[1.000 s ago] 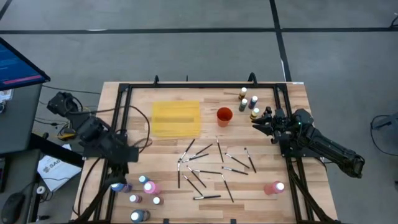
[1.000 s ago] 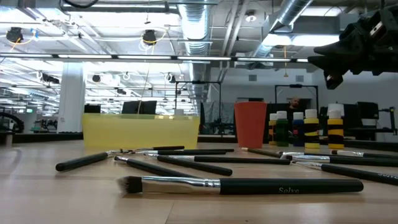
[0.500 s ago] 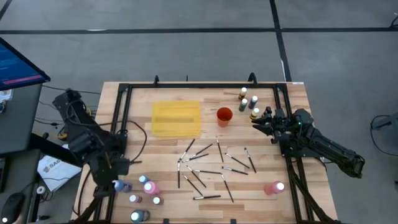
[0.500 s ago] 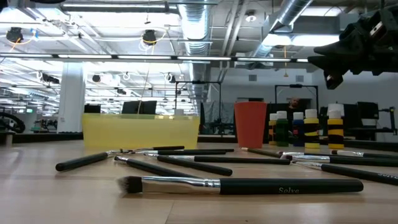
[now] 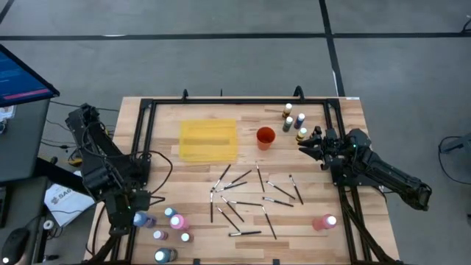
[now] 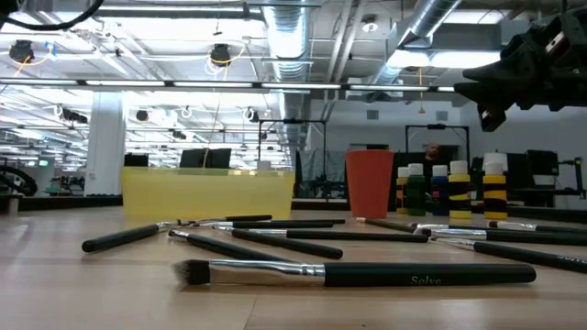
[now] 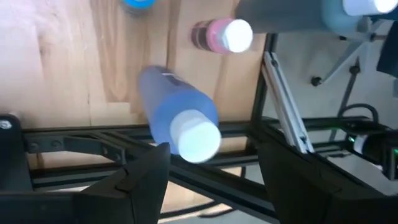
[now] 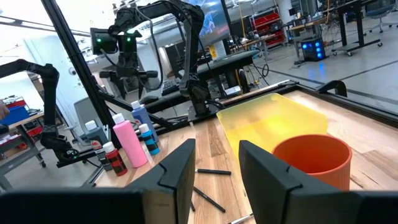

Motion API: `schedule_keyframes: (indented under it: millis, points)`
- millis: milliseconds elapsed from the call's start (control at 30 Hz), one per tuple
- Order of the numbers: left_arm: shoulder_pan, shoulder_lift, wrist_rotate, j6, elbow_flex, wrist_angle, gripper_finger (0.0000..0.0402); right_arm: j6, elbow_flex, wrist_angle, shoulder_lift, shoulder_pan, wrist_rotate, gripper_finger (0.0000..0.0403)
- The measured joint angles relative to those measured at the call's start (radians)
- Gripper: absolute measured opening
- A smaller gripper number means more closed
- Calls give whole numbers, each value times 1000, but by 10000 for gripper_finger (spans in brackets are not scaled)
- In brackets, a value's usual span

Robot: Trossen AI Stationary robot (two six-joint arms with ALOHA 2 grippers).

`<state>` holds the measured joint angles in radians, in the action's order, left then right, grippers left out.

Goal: Pick & Place Paint Supplies
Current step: Put the purple paint bottle into the yellow bin

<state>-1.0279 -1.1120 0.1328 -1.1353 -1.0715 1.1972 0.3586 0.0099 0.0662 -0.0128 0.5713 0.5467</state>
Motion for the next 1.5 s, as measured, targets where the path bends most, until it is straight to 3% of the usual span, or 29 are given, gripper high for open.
schedule_keyframes:
  millis: [200,1200,1500]
  points:
    - [0,0,-77,0,8,0,237,0,0,0,0,0,0,120]
    - [-129,-95,-157,-71,8,-1,237,0,0,0,0,0,0,120]
    - [-140,-93,-249,-80,8,0,237,0,0,0,0,0,0,120]
